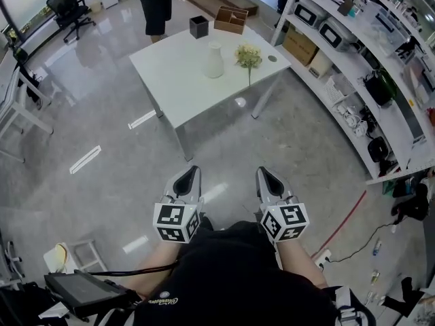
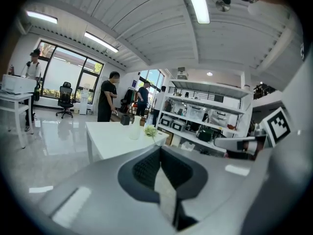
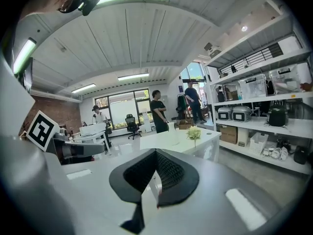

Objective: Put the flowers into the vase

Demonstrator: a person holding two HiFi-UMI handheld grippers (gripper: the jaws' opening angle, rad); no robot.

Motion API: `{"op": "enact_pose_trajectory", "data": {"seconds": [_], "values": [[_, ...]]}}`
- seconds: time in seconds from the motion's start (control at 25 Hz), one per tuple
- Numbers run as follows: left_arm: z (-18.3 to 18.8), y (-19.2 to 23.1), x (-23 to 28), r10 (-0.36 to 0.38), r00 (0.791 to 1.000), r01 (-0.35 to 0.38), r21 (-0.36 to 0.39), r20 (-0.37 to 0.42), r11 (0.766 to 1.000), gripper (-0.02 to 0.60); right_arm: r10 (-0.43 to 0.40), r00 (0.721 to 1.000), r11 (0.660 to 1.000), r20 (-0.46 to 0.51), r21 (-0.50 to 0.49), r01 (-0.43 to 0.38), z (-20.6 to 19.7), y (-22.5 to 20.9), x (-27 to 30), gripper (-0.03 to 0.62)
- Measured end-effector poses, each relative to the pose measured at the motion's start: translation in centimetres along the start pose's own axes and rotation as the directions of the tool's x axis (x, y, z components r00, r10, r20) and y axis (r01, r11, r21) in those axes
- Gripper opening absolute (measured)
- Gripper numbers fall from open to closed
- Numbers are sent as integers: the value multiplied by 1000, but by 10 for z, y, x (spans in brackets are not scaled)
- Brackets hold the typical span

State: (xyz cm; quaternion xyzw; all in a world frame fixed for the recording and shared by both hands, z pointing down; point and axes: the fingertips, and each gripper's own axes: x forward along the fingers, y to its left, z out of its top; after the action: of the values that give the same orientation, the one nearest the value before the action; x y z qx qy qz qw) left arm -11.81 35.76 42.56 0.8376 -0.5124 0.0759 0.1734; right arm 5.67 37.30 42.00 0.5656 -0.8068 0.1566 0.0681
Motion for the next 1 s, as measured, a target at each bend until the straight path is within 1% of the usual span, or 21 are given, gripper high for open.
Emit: {"op": "enact_pose_trajectory", "data": {"seconds": [0.12, 0.28, 0.56, 0.84, 1.0], "values": [[-3, 9, -1, -2, 1000, 2, -6, -14, 1000, 6, -10, 1000, 1000, -6, -4, 10, 0, 4, 5, 0], [-4, 13, 4, -9, 1000, 9, -13, -22, 1000, 6, -27, 1000, 998, -14, -53, 26, 2, 5, 11, 0], [-6, 17, 20, -2, 999, 2, -15, -39, 1000, 6, -12, 1000, 999, -29, -37, 11, 2, -6, 30, 0], [9, 16, 59, 17, 999, -17, -2, -42, 1000, 6, 34, 999, 999, -22, -7, -34, 16, -34, 63, 0], [24, 6, 97, 24, 999, -24, 14, -31, 1000, 6, 57, 998, 998, -10, -6, -57, 31, -66, 85, 0]]}}
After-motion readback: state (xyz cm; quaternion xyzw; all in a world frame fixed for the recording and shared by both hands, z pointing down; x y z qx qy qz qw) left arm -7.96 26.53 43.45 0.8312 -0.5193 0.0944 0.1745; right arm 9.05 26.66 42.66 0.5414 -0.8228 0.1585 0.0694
